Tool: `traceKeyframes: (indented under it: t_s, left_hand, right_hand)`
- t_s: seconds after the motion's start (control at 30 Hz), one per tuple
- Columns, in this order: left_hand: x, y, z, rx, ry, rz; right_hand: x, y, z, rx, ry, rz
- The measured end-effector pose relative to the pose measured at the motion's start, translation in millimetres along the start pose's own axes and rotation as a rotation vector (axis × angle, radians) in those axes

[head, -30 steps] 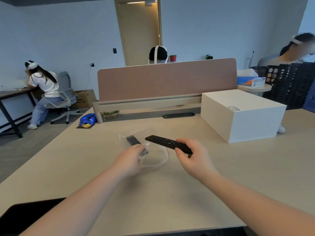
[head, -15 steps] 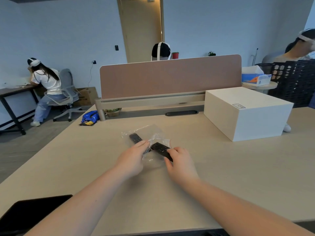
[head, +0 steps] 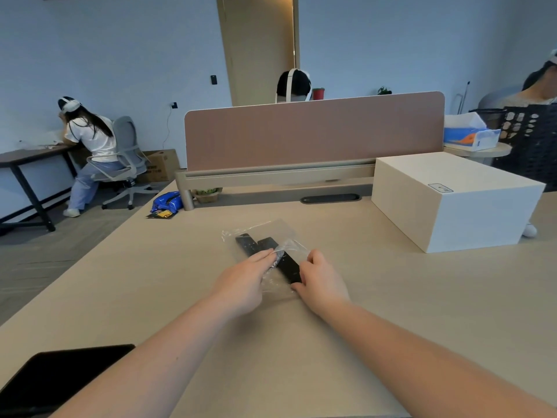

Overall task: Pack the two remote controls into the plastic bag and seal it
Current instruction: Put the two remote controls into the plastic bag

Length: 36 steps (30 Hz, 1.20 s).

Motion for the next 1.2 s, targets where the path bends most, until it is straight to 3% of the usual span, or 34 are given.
traceKeyframes:
  t_s: [0.2, 0.73, 0.83, 0.97, 1.03, 1.1, 1.2]
  left_hand:
    - [2, 1, -2, -0.008, 0.007, -0.008]
    - [17, 2, -12, 0.021, 0.02, -0.056]
    - [16, 1, -11, 0.023, 0.028, -0.05]
    - [14, -8, -8, 0.067, 0.064, -0.073]
    - [18, -15, -12, 0.117, 0.12, -0.104]
    - [21, -20, -19, 0.143, 0.17, -0.098]
    - [14, -28, -18, 0.255, 0.207, 0.087]
  right_hand:
    - [12, 3, 2, -0.04, -0.07, -0.084]
    - [27, 27, -7, 0.096, -0.183, -0.245]
    - [13, 20, -2, 0.079, -0.082, -0.131]
    - [-29, 9, 18, 0.036, -0.041, 0.226]
    - [-43, 6, 35, 0.092, -0.021, 0.31]
    - [-44, 9, 50, 0.125, 0.01, 0.253]
    - [-20, 15, 55, 0.075, 0.002, -0.052]
Point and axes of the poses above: each hand's wrist, its own y-axis towards the middle knuckle, its own x-axis out of the palm, z = x × y, the point moved 8 cm from there along y, towards the middle knuckle, and after that the axes turned 6 degrees about -x, right-handed, at the moved point
